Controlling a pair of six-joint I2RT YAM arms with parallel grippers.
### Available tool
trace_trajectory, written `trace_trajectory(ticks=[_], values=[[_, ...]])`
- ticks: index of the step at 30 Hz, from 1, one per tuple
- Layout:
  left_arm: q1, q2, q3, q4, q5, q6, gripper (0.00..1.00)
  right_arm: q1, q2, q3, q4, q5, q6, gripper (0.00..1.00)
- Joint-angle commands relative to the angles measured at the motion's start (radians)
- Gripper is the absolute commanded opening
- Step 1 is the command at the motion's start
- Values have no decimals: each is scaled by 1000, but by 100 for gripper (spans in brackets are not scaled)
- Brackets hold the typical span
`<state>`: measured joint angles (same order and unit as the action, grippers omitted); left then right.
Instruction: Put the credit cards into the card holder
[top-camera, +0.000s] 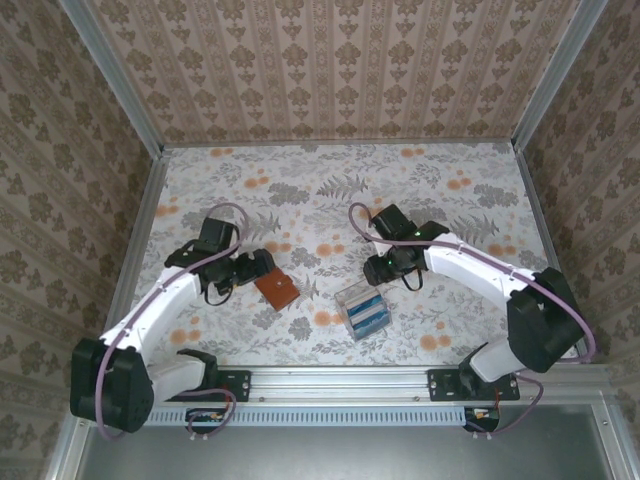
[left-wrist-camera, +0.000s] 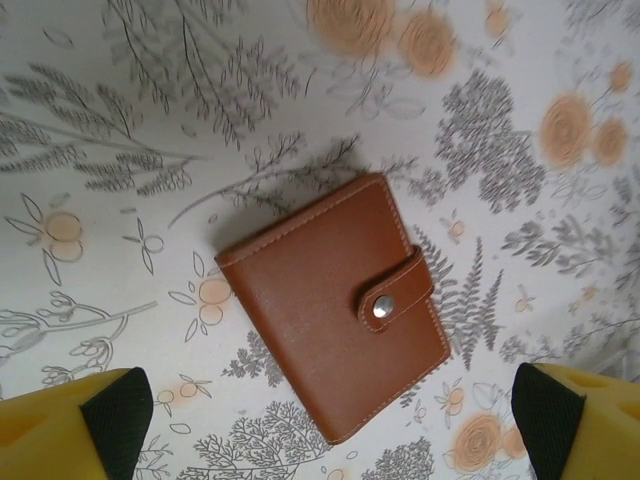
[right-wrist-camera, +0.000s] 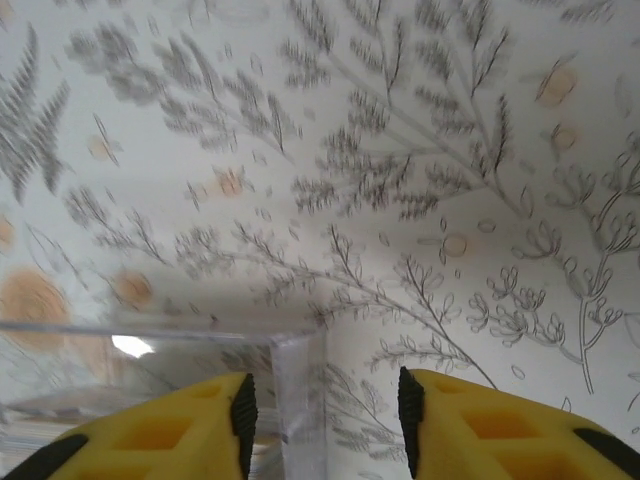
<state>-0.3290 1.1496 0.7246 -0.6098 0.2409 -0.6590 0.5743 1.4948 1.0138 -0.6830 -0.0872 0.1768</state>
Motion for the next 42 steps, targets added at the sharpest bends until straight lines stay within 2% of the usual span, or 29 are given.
trace_trajectory(ticks=[1,8,13,16,20,25,28,31,36,39,42], values=[[-22,32,-20,-18,20,-25,96,8,26,17,-70,-22,-33,39],[-56,120,-33,17,11,-38,93,22,112,44,-34,-73,-29,29],[-60,159,-53,82,18,-70,92,39,152,69,-21,-68,-18,29],[-60,177,-56,83,1,-75,92,39,166,95,-41,-76,-19,33],[-61,196,-51,92,8,-89,92,39,115,96,-62,-72,-30,36],[-59,184,-72,101,-28,-111,91,42,112,140,-88,-115,-63,36],[-59,194,-62,100,3,-104,91,49,124,143,-77,-130,-72,36],[-59,176,-69,79,-31,-108,91,57,150,158,-77,-156,-80,37],[-59,173,-73,97,-9,-113,91,76,204,146,-59,-95,-96,36],[-59,163,-91,103,-33,-127,91,83,236,156,-60,-45,-93,32],[-59,170,-95,121,-7,-128,91,85,218,136,-21,-7,-85,26]])
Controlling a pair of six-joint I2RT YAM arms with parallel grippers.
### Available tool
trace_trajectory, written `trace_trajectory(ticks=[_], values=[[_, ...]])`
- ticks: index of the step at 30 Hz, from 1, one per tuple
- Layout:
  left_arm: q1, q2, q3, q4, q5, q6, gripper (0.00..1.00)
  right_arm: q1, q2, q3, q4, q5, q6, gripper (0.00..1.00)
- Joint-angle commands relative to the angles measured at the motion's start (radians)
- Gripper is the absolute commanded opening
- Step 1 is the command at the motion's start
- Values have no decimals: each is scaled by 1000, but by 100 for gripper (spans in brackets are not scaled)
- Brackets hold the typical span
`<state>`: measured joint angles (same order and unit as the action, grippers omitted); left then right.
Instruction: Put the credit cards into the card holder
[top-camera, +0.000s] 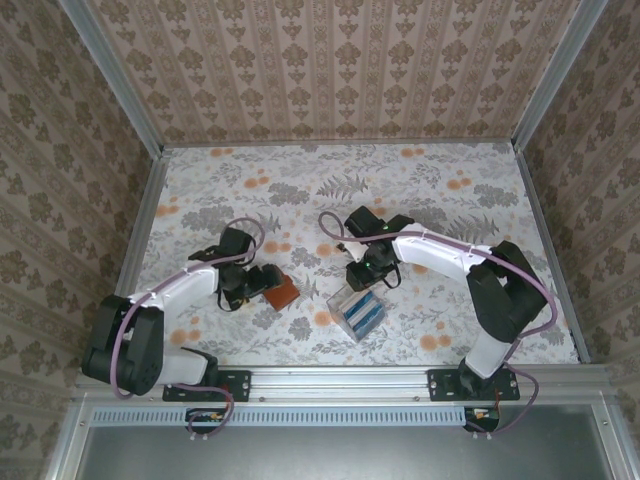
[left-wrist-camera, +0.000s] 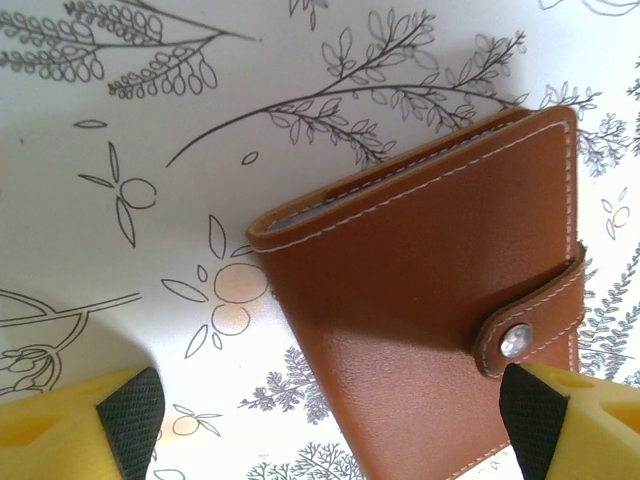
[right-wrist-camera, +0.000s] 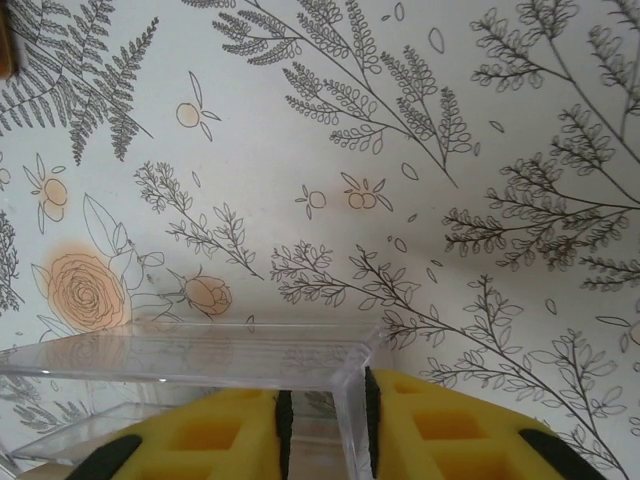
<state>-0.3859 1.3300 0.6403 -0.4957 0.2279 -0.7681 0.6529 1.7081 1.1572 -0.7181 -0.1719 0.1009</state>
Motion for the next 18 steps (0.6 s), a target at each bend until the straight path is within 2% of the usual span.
trace_trajectory(ticks=[1,5,10,12,18], values=[[-3,-8,-5,0,11,-13,91,6,-3,-8,26,87,-8,24],[-2,-17,-29,23,-7,-33,91,5,-10,20,42,122,-60,12],[-5,-4,-13,22,18,-24,91,1,11,39,110,289,-281,6],[-5,-12,-32,43,17,-43,90,-11,36,85,103,300,-362,4],[-9,-41,-43,52,72,-40,91,-89,136,234,151,154,-645,6]])
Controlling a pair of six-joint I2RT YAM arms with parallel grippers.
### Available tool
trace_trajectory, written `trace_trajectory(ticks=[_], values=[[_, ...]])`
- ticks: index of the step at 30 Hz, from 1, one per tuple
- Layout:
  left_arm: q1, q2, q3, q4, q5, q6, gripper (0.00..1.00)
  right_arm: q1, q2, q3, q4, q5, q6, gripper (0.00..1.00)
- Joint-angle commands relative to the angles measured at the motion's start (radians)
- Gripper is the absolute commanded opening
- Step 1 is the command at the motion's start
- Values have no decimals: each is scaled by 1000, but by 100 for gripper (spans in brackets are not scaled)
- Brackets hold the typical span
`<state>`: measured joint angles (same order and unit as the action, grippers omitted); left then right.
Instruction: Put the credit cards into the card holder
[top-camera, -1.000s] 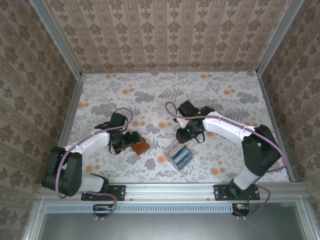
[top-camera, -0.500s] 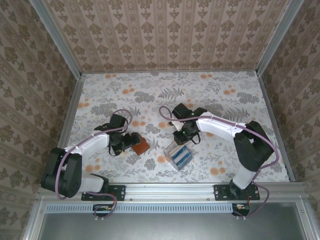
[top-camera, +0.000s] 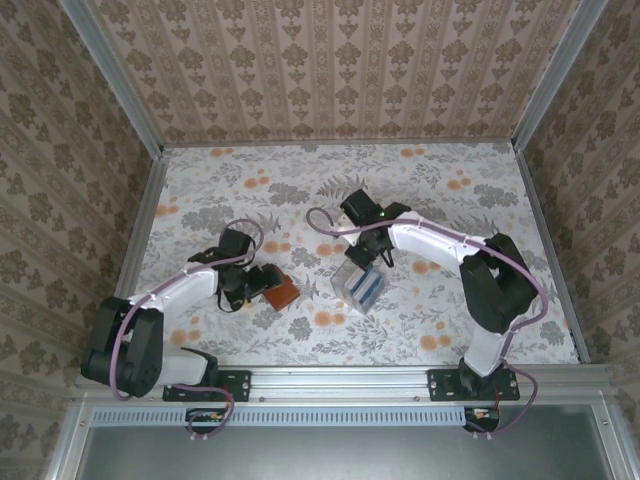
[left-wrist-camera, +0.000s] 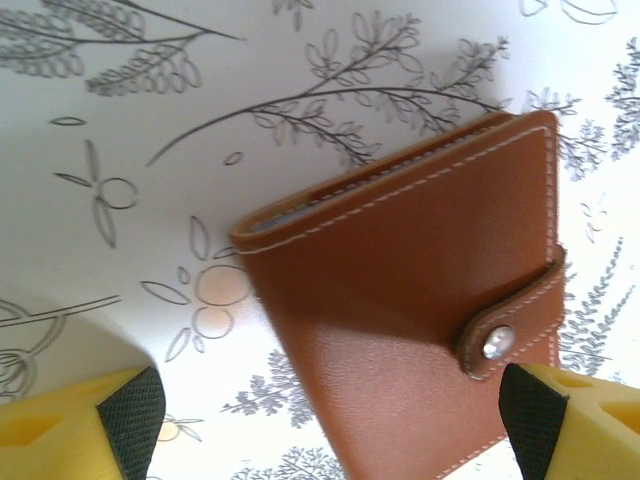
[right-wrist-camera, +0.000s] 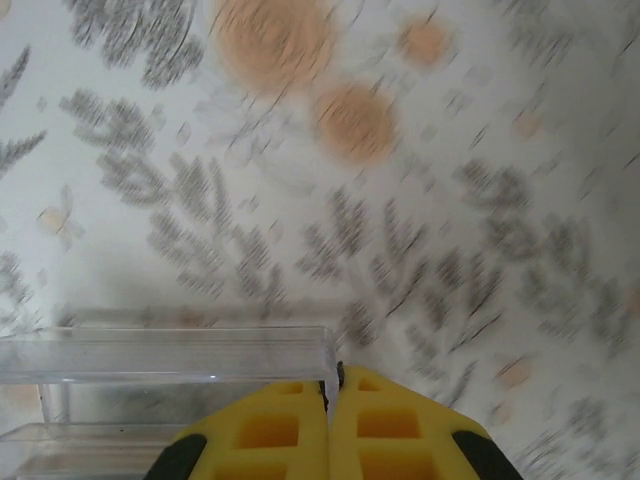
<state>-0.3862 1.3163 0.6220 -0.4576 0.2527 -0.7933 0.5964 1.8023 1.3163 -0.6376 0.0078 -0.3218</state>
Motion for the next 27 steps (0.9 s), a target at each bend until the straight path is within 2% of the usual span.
trace_trajectory(ticks=[1,2,6,9,13,15,16,17,20,22,27], values=[[-9,-37,-35,21,52,-16,91,-34,70,102,80,-23,-305,5],[-8,-43,-40,23,58,-16,91,-33,106,134,94,2,-387,4],[-14,-62,-54,-2,59,-3,91,-34,235,306,108,44,-554,3],[-19,-75,-91,32,60,-27,91,-29,331,452,57,47,-666,8],[-27,-52,-90,57,68,-29,91,-15,403,536,80,38,-742,17],[-35,-45,-88,62,53,-39,91,-8,427,562,94,50,-740,26],[-36,-37,-90,73,51,-47,91,-7,432,567,95,67,-733,36],[-39,-27,-87,83,58,-48,90,-6,431,567,116,86,-717,39],[-51,-2,-63,69,56,-35,90,-6,394,554,143,112,-620,45],[-62,1,-62,69,34,-45,90,-6,326,512,155,85,-544,47],[-63,37,-41,79,34,-41,89,-5,91,281,306,19,-400,50]])
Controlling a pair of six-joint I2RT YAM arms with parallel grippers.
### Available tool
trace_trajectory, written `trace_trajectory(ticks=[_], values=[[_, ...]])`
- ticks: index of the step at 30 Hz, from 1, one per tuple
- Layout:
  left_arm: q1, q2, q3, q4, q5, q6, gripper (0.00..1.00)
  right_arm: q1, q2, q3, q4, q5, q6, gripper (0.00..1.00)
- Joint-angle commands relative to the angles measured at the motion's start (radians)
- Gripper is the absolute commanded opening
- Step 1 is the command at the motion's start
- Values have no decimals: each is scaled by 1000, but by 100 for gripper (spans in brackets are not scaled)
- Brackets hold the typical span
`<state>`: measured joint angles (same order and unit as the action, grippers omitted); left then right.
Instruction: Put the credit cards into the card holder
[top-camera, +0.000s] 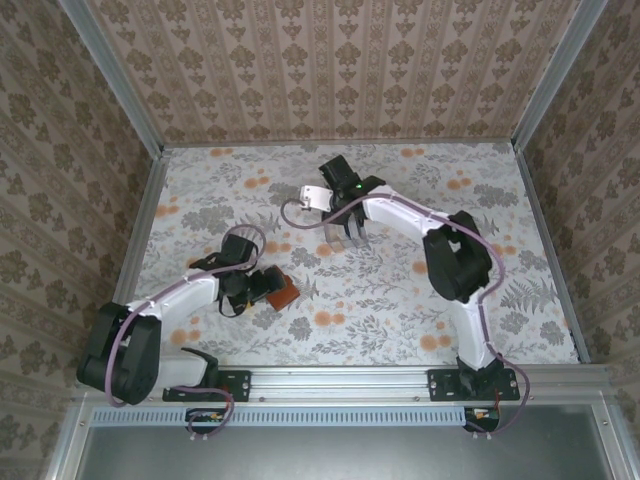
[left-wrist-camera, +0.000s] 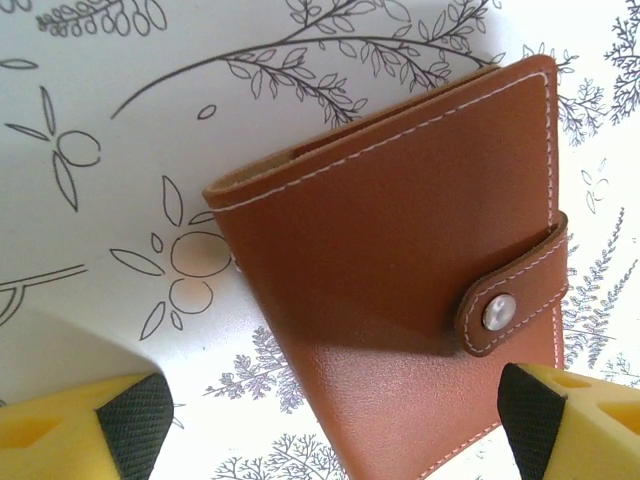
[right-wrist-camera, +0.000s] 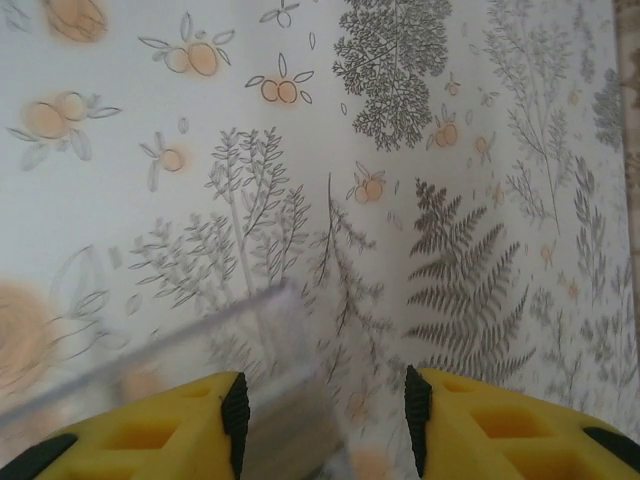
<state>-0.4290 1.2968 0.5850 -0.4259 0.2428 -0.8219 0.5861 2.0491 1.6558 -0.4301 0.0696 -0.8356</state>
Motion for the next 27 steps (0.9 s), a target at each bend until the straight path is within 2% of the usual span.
trace_trajectory(ticks=[1,2,5,9,11,14,15,16,20,23,27], values=[[-21,63,4,42,40,-10,88,4,-202,-101,114,-55,154,50],[-21,67,8,42,34,-8,86,6,-243,-134,122,-67,192,50],[-21,111,46,49,59,46,72,13,-384,-273,169,-113,352,50],[-22,162,93,15,24,74,53,36,-555,-488,291,-162,660,51],[-21,173,93,31,16,73,47,37,-633,-599,349,-176,835,51],[-21,213,117,28,22,113,38,40,-749,-776,457,-208,966,53],[-21,227,125,35,28,127,37,41,-773,-825,482,-221,1006,54],[-58,238,133,46,37,141,35,41,-795,-855,490,-247,1038,54],[-131,307,208,55,81,221,31,41,-837,-925,430,-318,1140,56],[-196,342,265,44,110,259,31,41,-835,-951,351,-299,1217,56],[-233,368,257,144,213,231,31,40,-796,-993,314,-265,1335,54]])
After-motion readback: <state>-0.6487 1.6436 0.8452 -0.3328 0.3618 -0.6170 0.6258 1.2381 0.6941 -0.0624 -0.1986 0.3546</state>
